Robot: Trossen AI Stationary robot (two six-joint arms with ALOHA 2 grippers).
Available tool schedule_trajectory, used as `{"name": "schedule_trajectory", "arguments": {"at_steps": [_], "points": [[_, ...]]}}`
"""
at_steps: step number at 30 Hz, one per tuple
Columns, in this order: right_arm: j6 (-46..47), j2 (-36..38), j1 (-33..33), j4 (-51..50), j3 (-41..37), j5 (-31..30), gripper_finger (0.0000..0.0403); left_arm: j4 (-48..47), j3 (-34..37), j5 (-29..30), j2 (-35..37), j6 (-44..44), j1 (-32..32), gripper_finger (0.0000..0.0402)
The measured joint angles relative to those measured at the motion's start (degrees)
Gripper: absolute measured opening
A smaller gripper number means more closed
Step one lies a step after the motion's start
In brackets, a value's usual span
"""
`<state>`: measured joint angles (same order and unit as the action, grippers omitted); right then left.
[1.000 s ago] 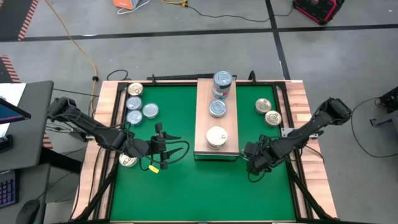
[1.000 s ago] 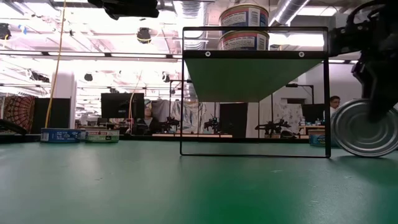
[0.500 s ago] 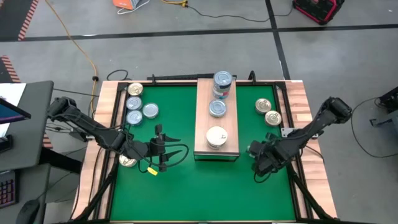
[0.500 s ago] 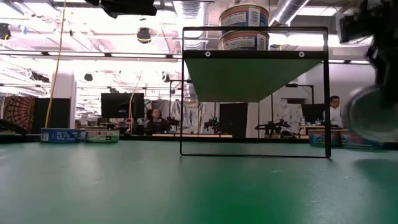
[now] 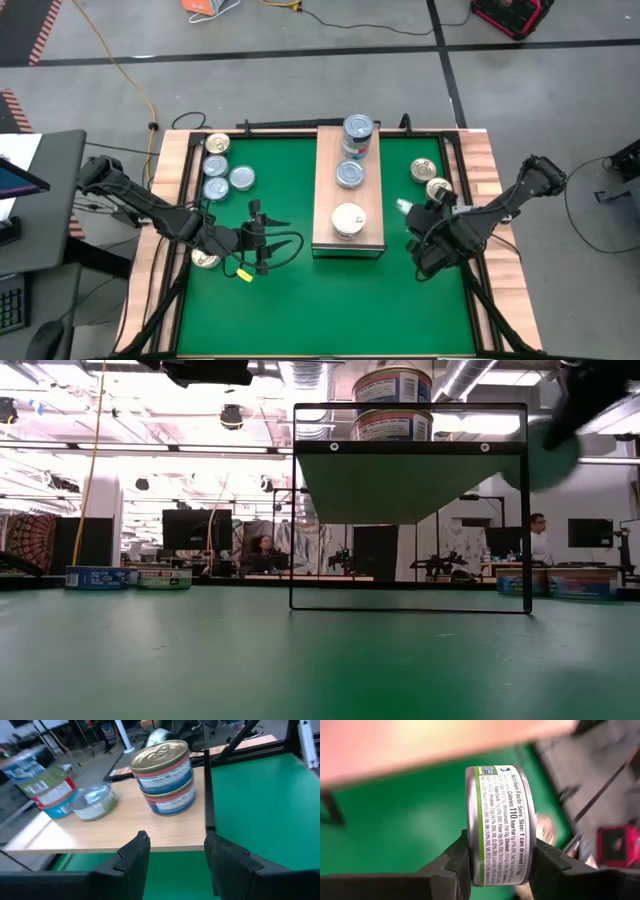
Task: Stack canned seafood by type on shelf
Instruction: Stack the green tuna can on top of the green tuna can on the shelf
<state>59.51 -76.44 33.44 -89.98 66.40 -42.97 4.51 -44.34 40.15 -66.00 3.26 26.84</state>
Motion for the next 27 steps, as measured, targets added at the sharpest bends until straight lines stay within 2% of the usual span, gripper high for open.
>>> {"name": "schedule_trajectory", "arguments": {"at_steps": [4,6,9,11,16,18,20,24,27], "points": [[-6.7,0.0,-2.4,1.6,1.6,-9.6,0.0168,0.6,0.0,1.0,0.0,5.1,-1.7,0.018],[-11.0,0.0,-3.9,3.3,2.2,-13.7,0.0168,1.6,0.1,-0.9,0.0,7.4,-4.2,0.018],[-20.2,0.0,-6.5,8.8,2.7,-19.0,0.0169,5.8,1.3,-10.6,0.0,10.2,-10.3,0.018],[-30.1,0.0,-8.5,16.0,2.7,-20.6,0.0169,7.3,1.8,-18.4,0.0,11.4,-15.1,0.018],[-58.9,0.0,-14.5,37.9,2.7,-20.1,0.0169,11.8,2.1,-34.6,0.0,13.5,-27.3,0.018],[-69.9,0.0,-16.9,45.6,2.7,-19.8,0.0169,13.2,2.1,-39.0,0.0,13.4,-31.2,0.018],[-79.2,0.0,-19.6,51.8,2.7,-16.9,0.0171,13.6,2.1,-42.5,0.0,13.4,-34.5,0.018],[-90.7,-0.9,-25.4,57.7,2.7,-8.5,0.0174,12.1,2.1,-49.6,-0.2,13.6,-39.5,0.018],[-94.6,-2.4,-29.2,59.3,2.7,-6.2,0.0174,11.8,2.2,-53.9,-0.9,15.1,-41.5,0.018]]}}
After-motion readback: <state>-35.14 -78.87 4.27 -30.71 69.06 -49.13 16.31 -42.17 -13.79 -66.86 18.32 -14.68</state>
